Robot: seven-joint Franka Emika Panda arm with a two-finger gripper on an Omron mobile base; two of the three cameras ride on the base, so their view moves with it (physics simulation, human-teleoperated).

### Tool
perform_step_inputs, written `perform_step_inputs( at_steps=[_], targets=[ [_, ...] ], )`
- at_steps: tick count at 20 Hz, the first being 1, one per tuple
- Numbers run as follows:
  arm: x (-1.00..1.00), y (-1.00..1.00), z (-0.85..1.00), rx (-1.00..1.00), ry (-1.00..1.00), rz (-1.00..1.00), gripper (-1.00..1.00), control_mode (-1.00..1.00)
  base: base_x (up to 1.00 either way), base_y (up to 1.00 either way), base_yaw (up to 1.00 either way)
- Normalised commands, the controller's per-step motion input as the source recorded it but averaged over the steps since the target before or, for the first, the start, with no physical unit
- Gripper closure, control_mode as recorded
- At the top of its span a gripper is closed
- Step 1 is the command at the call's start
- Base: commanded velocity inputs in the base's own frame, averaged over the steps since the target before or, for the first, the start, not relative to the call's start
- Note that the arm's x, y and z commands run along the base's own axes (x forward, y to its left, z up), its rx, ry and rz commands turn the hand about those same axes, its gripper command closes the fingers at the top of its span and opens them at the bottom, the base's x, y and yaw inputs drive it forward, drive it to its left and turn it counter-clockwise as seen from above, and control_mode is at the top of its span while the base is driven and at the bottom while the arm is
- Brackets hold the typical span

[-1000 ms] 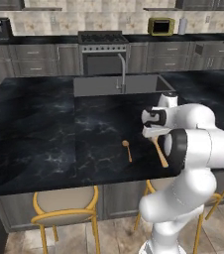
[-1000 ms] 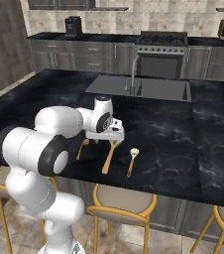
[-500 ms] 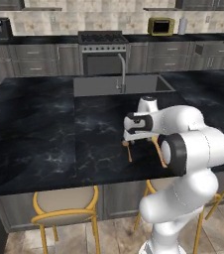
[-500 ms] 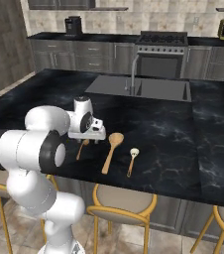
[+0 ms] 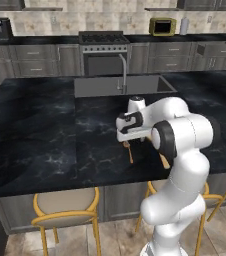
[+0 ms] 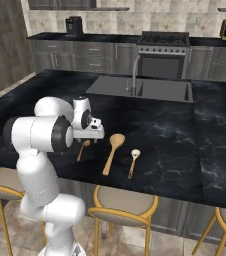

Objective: Pick up the metallic utensils from the counter and place them in the open drawer. Make sure not to pick up any wooden utensils.

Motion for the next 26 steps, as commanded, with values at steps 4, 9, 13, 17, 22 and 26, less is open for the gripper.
perform_step_inputs(
  at_steps=[4, 9, 13, 17, 22, 26],
  targets=[
    [0.01, 0.0, -0.53, 0.0, 0.0, 0.0, -1.0, -1.0, 0.0, 0.0, 0.0],
    [0.0, 0.0, -0.38, 0.0, 0.0, 0.0, -1.0, -1.0, 0.0, 0.0, 0.0],
    [0.0, 0.0, -0.35, 0.0, 0.0, 0.0, -1.0, -1.0, 0.0, 0.0, 0.0],
    [0.0, 0.0, -0.22, 0.02, 0.0, 0.0, -1.0, -1.0, 0.0, 0.0, 0.0],
    [0.0, 0.0, -0.09, 0.01, 0.0, 0.0, -1.0, -1.0, 0.0, 0.0, 0.0],
    [0.0, 0.0, -0.01, 0.0, 0.0, 0.0, -1.0, -1.0, 0.0, 0.0, 0.0]
  ],
)
